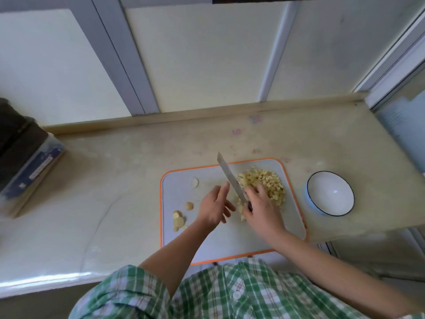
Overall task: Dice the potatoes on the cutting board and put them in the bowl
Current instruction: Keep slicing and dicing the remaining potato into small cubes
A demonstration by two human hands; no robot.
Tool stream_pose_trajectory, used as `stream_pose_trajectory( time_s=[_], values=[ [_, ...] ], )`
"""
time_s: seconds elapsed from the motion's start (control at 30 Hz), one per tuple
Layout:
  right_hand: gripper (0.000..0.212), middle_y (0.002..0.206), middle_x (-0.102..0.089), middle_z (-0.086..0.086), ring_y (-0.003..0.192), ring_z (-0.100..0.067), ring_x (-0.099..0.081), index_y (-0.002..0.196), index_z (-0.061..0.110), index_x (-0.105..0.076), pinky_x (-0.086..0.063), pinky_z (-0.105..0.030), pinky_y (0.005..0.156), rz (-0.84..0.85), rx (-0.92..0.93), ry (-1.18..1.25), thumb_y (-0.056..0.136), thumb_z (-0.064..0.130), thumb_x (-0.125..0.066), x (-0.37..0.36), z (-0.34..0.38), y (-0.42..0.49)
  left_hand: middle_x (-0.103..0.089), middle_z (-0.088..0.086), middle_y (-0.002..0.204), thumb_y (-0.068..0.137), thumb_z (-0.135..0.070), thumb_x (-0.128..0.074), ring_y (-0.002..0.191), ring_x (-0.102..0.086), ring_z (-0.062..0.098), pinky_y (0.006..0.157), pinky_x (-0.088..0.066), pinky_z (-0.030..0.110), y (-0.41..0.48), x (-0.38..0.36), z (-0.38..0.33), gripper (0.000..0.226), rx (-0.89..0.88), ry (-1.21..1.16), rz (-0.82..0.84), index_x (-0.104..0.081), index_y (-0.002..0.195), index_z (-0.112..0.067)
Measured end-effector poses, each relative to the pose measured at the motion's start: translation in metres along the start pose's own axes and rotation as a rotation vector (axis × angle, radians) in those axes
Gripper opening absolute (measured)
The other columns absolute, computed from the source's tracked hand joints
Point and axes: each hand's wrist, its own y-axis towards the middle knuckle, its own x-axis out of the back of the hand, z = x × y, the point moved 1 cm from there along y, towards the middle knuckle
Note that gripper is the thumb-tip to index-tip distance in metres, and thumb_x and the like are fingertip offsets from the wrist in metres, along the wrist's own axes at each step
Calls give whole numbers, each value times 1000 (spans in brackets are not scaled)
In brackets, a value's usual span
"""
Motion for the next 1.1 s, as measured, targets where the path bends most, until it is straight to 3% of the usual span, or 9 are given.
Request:
stream_pose_trajectory(
  time_s=[0.13,0.23,0.33,0.47,0.6,0.73,0.83,0.93,1.1],
  values=[
    [36,100,-32,4,72,-26,-58,116,26,-51,-43,-34,53,82,149,5,82,20,-59,6,-1,-2,-61,15,68,96,-13,-43,56,-57,25,56,-49,39,7,-17,-18,18,3,-66,-77,-55,88,-2],
    [45,120,-29,7,98,-18,-53,137,41,-43,-47,-30,77,174,181,222,92,44,-43,13,-19,-5,-58,16,65,89,2,-34,52,-52,26,54,-46,33,9,-16,-20,26,-18,-54,-149,-53,74,-7],
    [49,155,-1,13,142,-10,-6,137,62,-30,-13,-32,115,262,180,331,90,65,-17,13,-39,-5,-59,17,63,93,-3,-34,47,-51,23,48,-43,28,13,-15,-21,25,-4,-75,-185,-54,78,-5],
    [57,152,25,26,141,-8,23,134,72,-16,6,-44,115,407,98,323,79,77,-2,13,-46,5,-56,13,62,93,-2,-33,42,-47,18,42,-37,26,15,-19,-22,23,-16,-79,-215,-53,81,-3],
    [78,146,29,30,144,-19,24,143,61,-8,5,-46,116,365,-31,320,69,86,3,14,-61,19,-52,12,62,94,-2,-31,40,-45,14,41,-36,26,15,-23,-25,21,24,-128,-225,-52,87,-2],
    [64,155,19,23,143,-10,19,137,68,-12,6,-42,115,364,130,311,76,84,0,14,-53,26,-54,13,62,94,-3,-32,39,-46,15,41,-35,25,17,-27,-29,21,20,-129,-243,-52,87,0],
    [90,156,16,21,146,-18,16,145,54,-17,2,-43,118,322,31,329,66,92,5,13,-59,34,-53,10,61,96,-3,-32,39,-45,13,41,-35,26,16,-29,-31,21,17,-119,-255,-50,85,-3],
    [78,158,10,18,145,-10,12,141,57,-22,3,-39,117,332,133,310,73,86,2,20,-57,34,-54,13,62,94,-2,-31,41,-46,16,40,-35,26,18,-28,-33,21,7,-115,-269,-50,86,-2],
    [90,143,-27,1,132,-23,-26,144,37,-40,-24,-40,112,216,132,231,77,84,-1,31,-55,41,-57,14,64,93,-5,-33,41,-49,18,39,-35,24,23,-24,-31,18,34,-70,-333,-51,92,0]
  ],
)
